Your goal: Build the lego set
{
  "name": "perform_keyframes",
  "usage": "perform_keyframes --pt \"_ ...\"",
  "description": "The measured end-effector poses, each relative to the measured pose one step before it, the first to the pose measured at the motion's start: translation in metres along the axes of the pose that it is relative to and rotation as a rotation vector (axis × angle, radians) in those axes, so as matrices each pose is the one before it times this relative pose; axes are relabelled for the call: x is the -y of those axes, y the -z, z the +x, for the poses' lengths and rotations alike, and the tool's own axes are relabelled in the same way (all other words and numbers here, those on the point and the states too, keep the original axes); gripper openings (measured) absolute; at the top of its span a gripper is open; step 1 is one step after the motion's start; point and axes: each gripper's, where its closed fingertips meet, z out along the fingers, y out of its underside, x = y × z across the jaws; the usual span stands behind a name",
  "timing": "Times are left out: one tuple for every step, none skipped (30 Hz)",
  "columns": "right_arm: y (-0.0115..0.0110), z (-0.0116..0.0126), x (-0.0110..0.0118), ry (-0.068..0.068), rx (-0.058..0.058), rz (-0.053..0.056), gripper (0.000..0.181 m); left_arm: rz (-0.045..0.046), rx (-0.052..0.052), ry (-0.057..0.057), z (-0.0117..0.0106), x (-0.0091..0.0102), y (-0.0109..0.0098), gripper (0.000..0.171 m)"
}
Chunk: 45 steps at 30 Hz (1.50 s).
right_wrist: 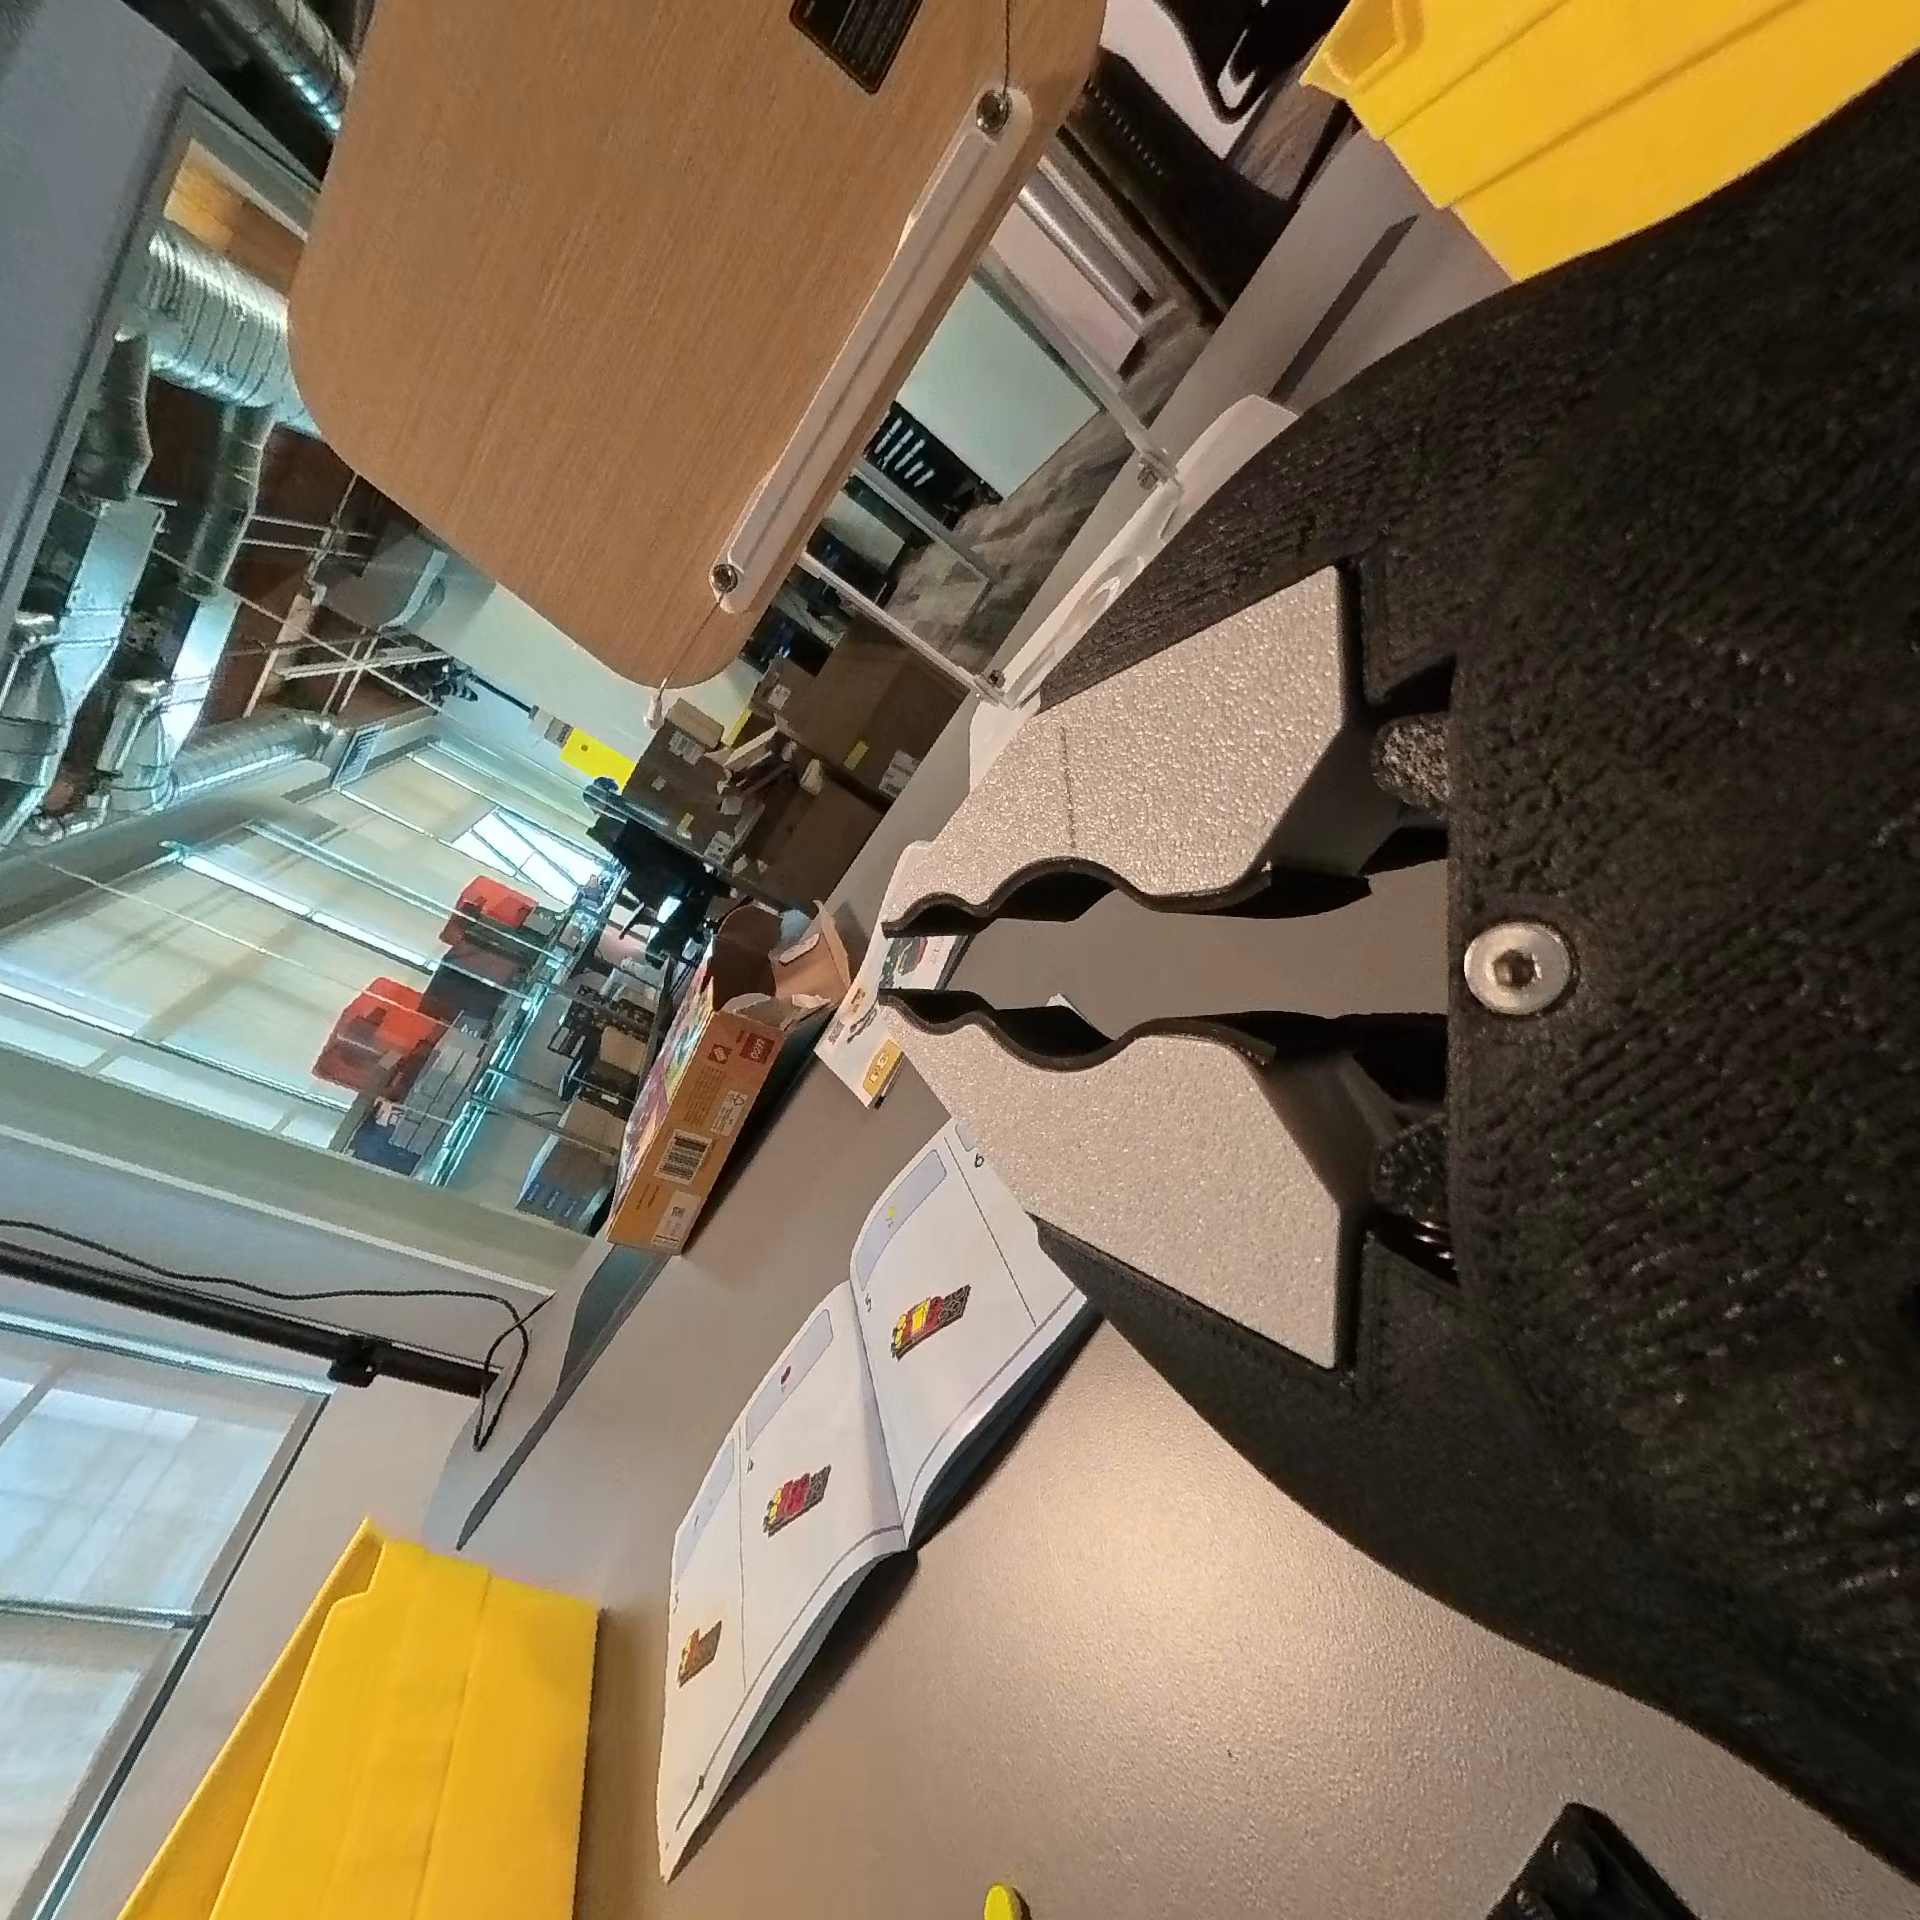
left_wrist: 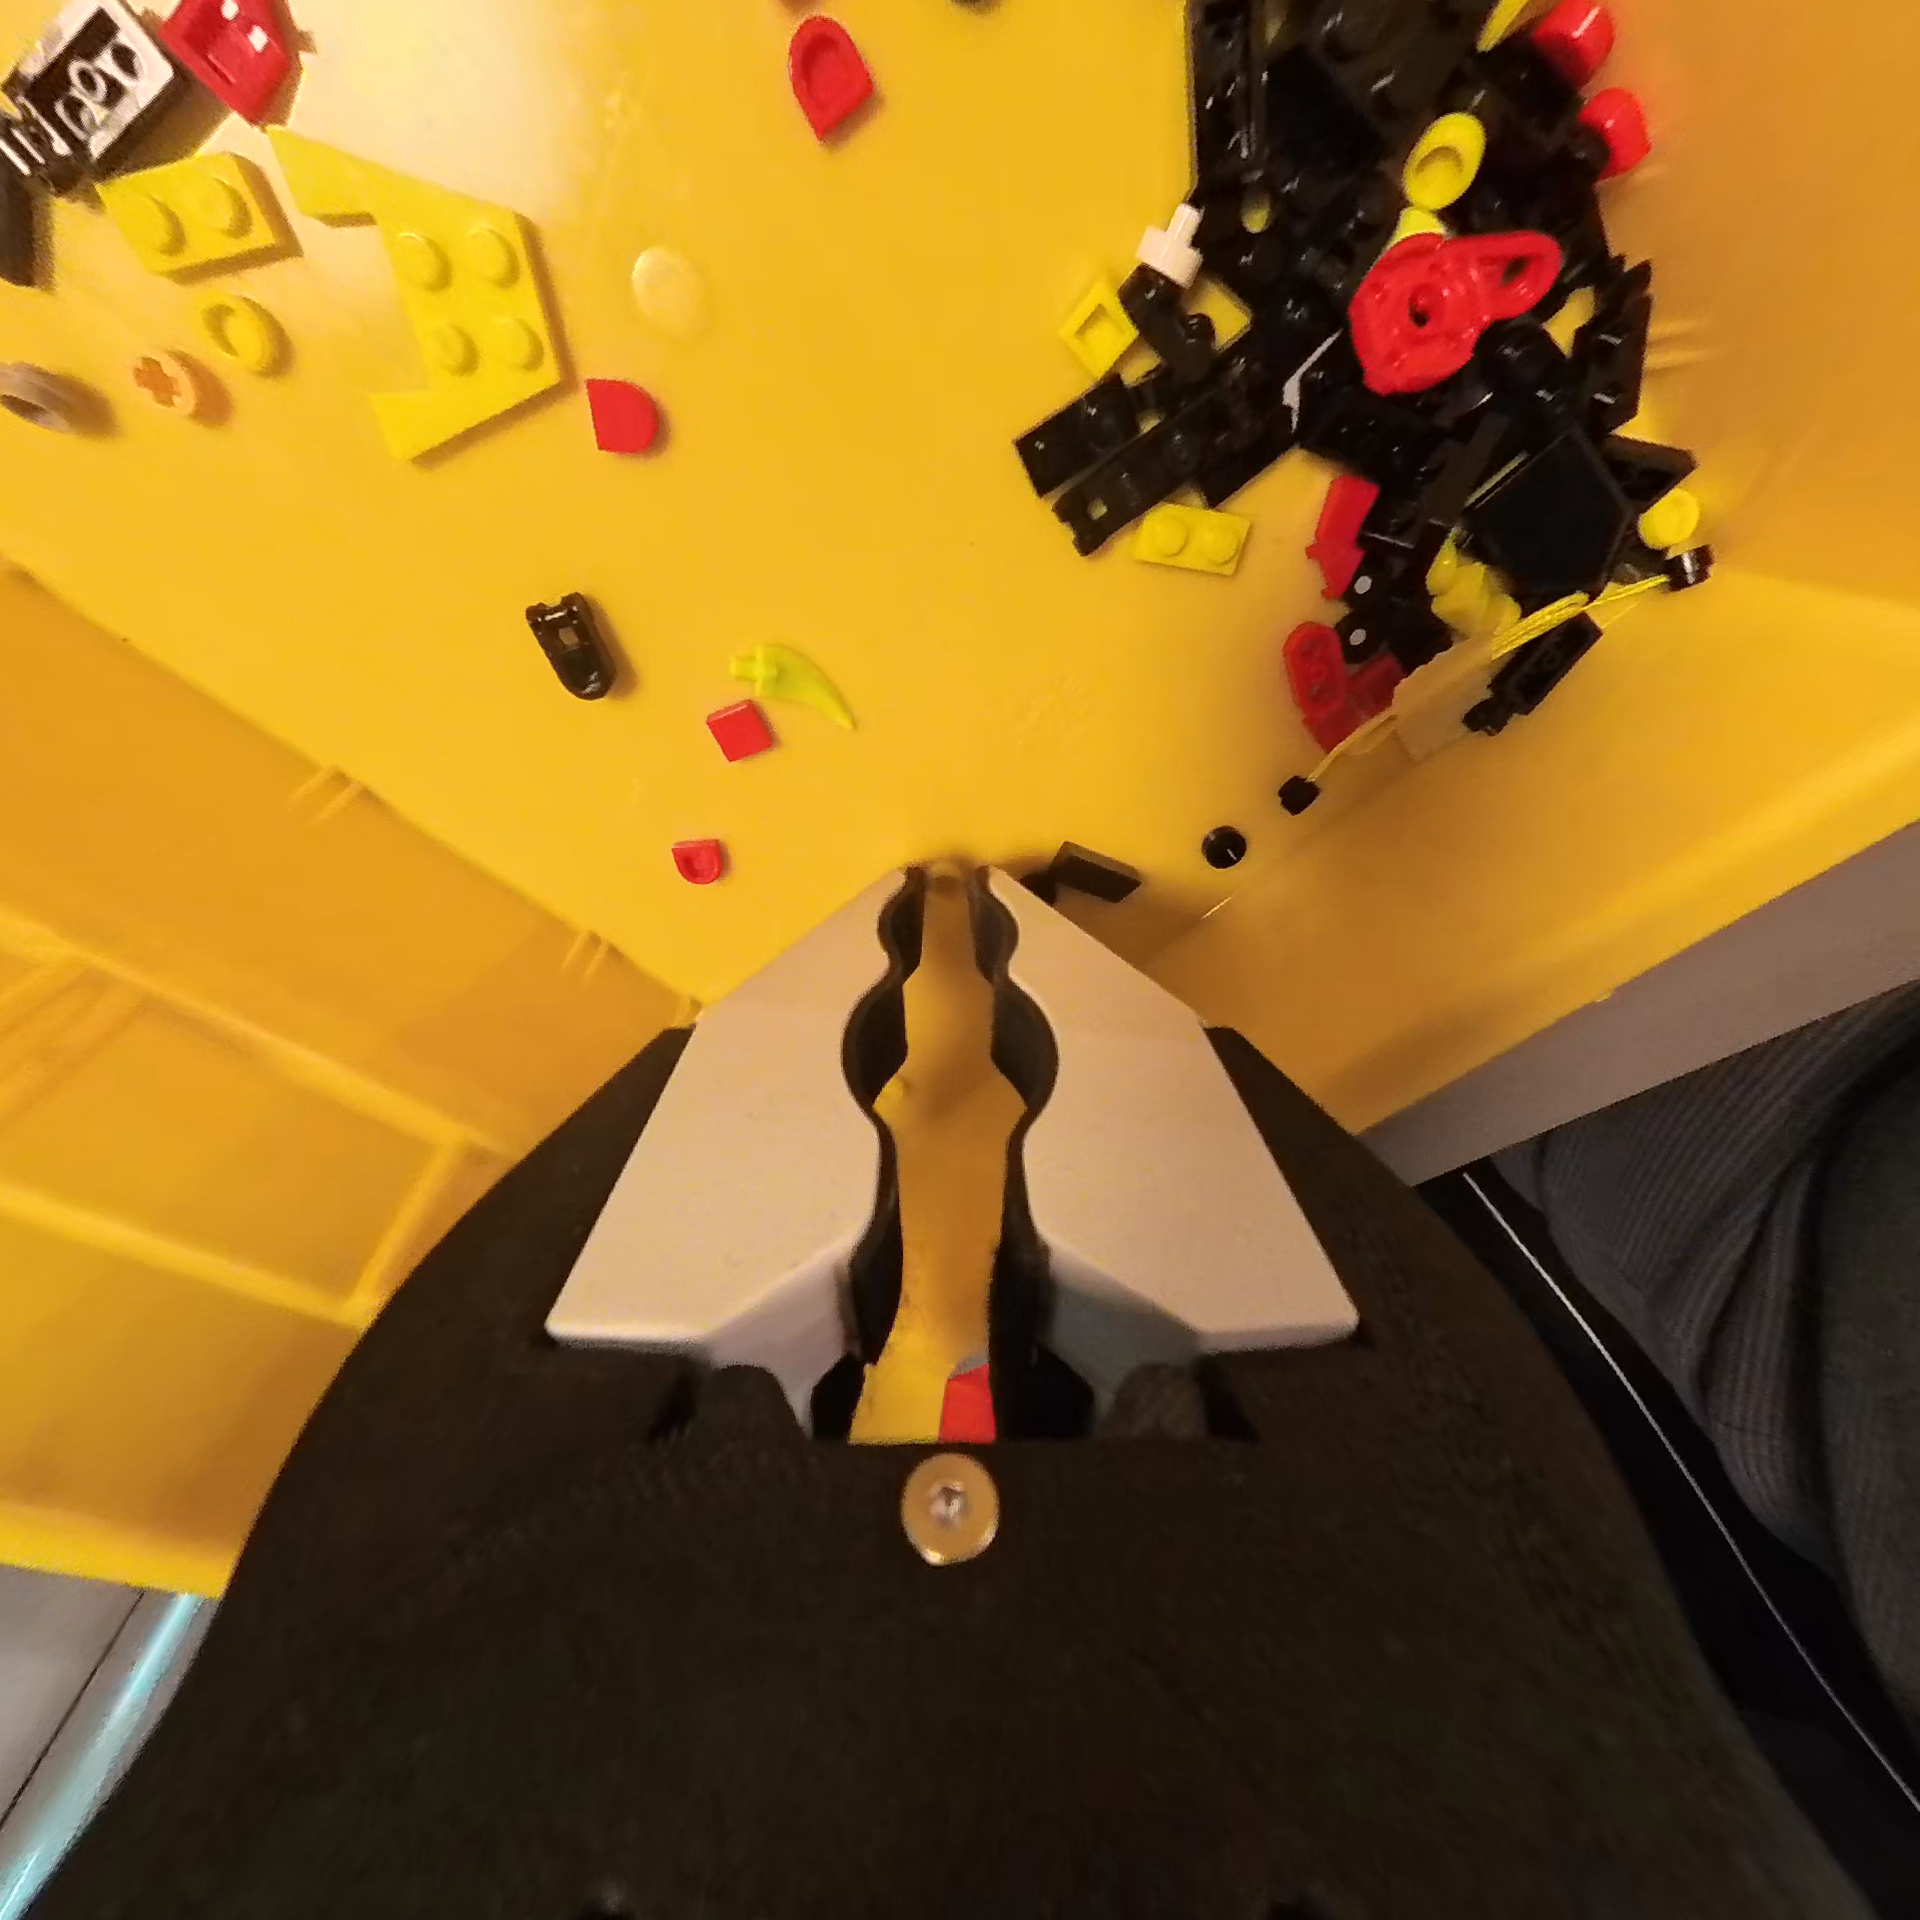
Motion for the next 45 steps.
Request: perform_keyframes --pt "0.0 -0.00004 0.0 -0.0003 0.0001 0.0 0.008 -0.00246 0.0003 -0.0007 0.00047 -0.00014 0.00014 0.009" --pt "-0.00002 0.00005 0.00011 -0.0006 -0.0003 0.0001 0.008 -0.00265 0.0027 -0.0001 -0.00026 -0.00003 -0.00001 0.009" --pt "0.00001 0.00009 -0.00005 -0.0007 -0.0001 0.0001 0.008 -0.00315 0.0057 0.0015 -0.0011 0.00001 -0.00003 0.007" --pt "-0.00002 0.00002 0.00011 -0.0005 -0.0001 0.0002 0.008 -0.00313 -0.0007 -0.002 -0.00032 -0.00007 0.00005 0.007" --pt "0.00006 0.00004 0.00001 -0.0002 0.0 0.0003 0.008 -0.00339 0.0009 -0.0038 -0.00056 -0.0001 0.00027 0.006" --pt "0.0 0.0 0.0 -0.0002 -0.0001 0.0 0.008 0.00146 0.0102 -0.0036 -0.00165 0.00077 0.00074 0.006" --pt "-0.00007 0.00004 0.00007 -0.0002 -0.0005 -0.0003 0.008 0.00577 0.0108 -0.0025 -0.00173 0.00153 0.00255 0.006" --pt "-0.00017 -0.00004 0.00006 0.0 -0.0005 0.0001 0.008 0.01586 0.0113 -0.0042 -0.00123 0.00343 0.00526 0.006" --pt "-0.00008 0.00004 -0.00003 0.0006 -0.0017 -0.0002 0.007 0.03293 0.0201 -0.0071 -0.00204 0.00694 0.00885 0.006" --pt "-0.00018 0.00019 -0.00005 0.0007 -0.0022 -0.0008 0.008 0.04793 0.0284 -0.0083 -0.00265 0.01066 0.01245 0.006" --pt "-0.00015 0.00013 0.00003 0.0004 -0.0015 -0.0001 0.007 0.0635 0.0324 -0.0136 -0.00232 0.01496 0.01514 0.006" --pt "-0.00015 0.00011 0.00003 0.0003 -0.0015 -0.0001 0.007 0.07931 0.029 -0.0212 -0.00073 0.01969 0.01648 0.006" --pt "-0.00007 0.0001 0.00001 0.0005 -0.0009 -0.0001 0.007 0.08567 0.019 -0.0257 0.0019 0.02302 0.01576 0.006" --pt "-0.00003 -0.00008 0.00001 0.0005 -0.0004 0.0003 0.007 0.08439 0.0066 -0.0334 0.00551 0.02493 0.01344 0.006" --pt "0.00011 0.00014 0.00006 -0.0002 -0.0002 0.0007 0.008 0.08313 -0.007 -0.0429 0.00933 0.026 0.01002 0.006" --pt "0.00018 0.00027 0.00011 -0.0008 -0.0008 0.0006 0.008 0.06678 -0.0206 -0.0482 0.01282 0.02442 0.00546 0.006" --pt "0.00021 0.00061 0.0 -0.002 -0.002 0.0007 0.008 0.03722 -0.0305 -0.0543 0.0149 0.02021 0.00065 0.006" --pt "0.00024 0.00045 0.00008 -0.003 -0.0009 0.0015 0.008 0.01429 -0.0338 -0.0595 0.0154 0.01659 -0.00373 0.006" --pt "0.00022 0.0003 0.00018 -0.0028 0.0006 0.0015 0.008 -0.00152 -0.037 -0.0558 0.01528 0.014 -0.00727 0.007" --pt "0.00012 0.00003 0.00015 -0.0017 0.0011 0.002 0.008 -0.01439 -0.0443 -0.0513 0.01561 0.01144 -0.01021 0.007" --pt "0.00013 0.00004 0.00025 0.0009 0.0007 0.0025 0.007 -0.02597 -0.0485 -0.0479 0.01529 0.00883 -0.01237 0.007" --pt "0.0001 0.00011 0.00043 0.003 -0.0005 0.0037 0.007 -0.03184 -0.0443 -0.0447 0.01366 0.00706 -0.01414 0.007" --pt "0.00031 0.0003 0.00085 0.0034 -0.002 0.0055 0.007 -0.03363 -0.0343 -0.0404 0.01075 0.00583 -0.01546 0.007" --pt "0.00026 0.0003 0.00109 0.0031 -0.0017 0.0072 0.007 -0.03834 -0.0236 -0.037 0.00793 0.00392 -0.01636 0.007" --pt "0.00027 0.00013 0.00109 0.0026 -0.0007 0.0072 0.007 -0.03761 -0.0165 -0.0326 0.0055 0.00278 -0.01654 0.007" --pt "0.00024 0.00013 0.00089 0.0018 -0.0007 0.0053 0.008 -0.03707 -0.0197 -0.0266 0.00507 0.00157 -0.01581 0.007" --pt "0.00007 0.00005 0.00062 0.0014 -0.0003 0.0037 0.008 -0.03327 -0.0203 -0.0196 0.00436 0.00085 -0.01446 0.007" --pt "0.00006 -0.00032 0.0005 0.0006 0.0016 0.0028 0.008 -0.03467 -0.0193 -0.0135 0.00354 -0.00046 -0.01229 0.007" --pt "0.00005 -0.00056 0.00039 0.0005 0.0029 0.0019 0.008 -0.03271 -0.0198 -0.0095 0.00334 -0.00118 -0.01018 0.006" --pt "0.0 -0.00057 0.00035 0.0011 0.0028 0.0014 0.007 -0.01961 -0.0145 -0.0036 0.00236 -0.00021 -0.00791 0.007" --pt "-0.00007 -0.00068 0.00035 0.0008 0.003 0.0013 0.008 -0.01246 -0.0106 -0.0009 0.00148 0.00003 -0.00603 0.007" --pt "-0.00005 -0.00067 0.00028 0.0002 0.0035 0.0012 0.008 -0.00856 -0.0073 0.0014 0.00079 -0.00006 -0.00447 0.007" --pt "-0.00007 -0.00059 0.00032 0.0002 0.0029 0.0015 0.008 -0.00483 0.0012 0.005 -0.00061 -0.00008 -0.00323 0.007" --pt "-0.00005 -0.00058 0.00027 0.0 0.0028 0.0012 0.008 -0.00343 0.0053 0.0013 -0.00121 -0.0002 -0.00208 0.007" --pt "-0.00011 -0.00049 0.00008 -0.0005 0.0028 0.0004 0.008 -0.00232 0.0072 0.0014 -0.00152 -0.00024 -0.00123 0.007" --pt "-0.00022 -0.00036 0.0 -0.0005 0.002 0.0001 0.008 -0.00061 0.0037 0.0031 -0.00095 -0.00024 -0.00083 0.007" --pt "-0.0001 -0.00023 0.00012 -0.0004 0.0014 0.0001 0.008 -0.00134 -0.0028 0.0054 -0.00013 -0.0005 -0.00045 0.009" --pt "-0.00001 -0.00018 0.00001 -0.0004 0.0011 0.0001 0.008 -0.00251 -0.003 0.0078 0.00001 -0.00076 -0.00056 0.012" --pt "-0.00004 -0.00017 0.00009 0.0 0.0004 0.0002 0.008 -0.00424 -0.0009 0.0057 -0.00034 -0.00122 -0.00071 0.014" --pt "0.00006 0.0 0.00024 0.0 0.0003 0.0009 0.008 -0.0039 0.0026 0.0021 -0.00079 -0.00124 -0.00064 0.015" --pt "0.0002 -0.00002 0.00006 -0.0001 0.0004 0.0003 0.008 -0.00283 0.006 0.0018 -0.00135 -0.00132 0.00001 0.015" --pt "0.00022 0.00012 0.00001 -0.0001 -0.0006 0.0 0.008 0.0023 0.0029 0.0034 -0.0011 -0.00094 0.00139 0.016" --pt "0.00012 0.0002 -0.00012 -0.0008 -0.0005 -0.0003 0.008 0.01238 0.0023 0.0075 -0.00142 0.00004 0.00346 0.016" --pt "0.00027 0.00042 -0.00029 -0.002 -0.0014 -0.0009 0.008 0.02196 0.0053 0.0085 -0.00222 0.00043 0.00616 0.017" --pt "0.00038 0.00087 -0.00011 -0.0032 -0.0028 -0.0002 0.008 0.02894 0.0118 0.012 -0.00362 0.00021 0.00927 0.017"
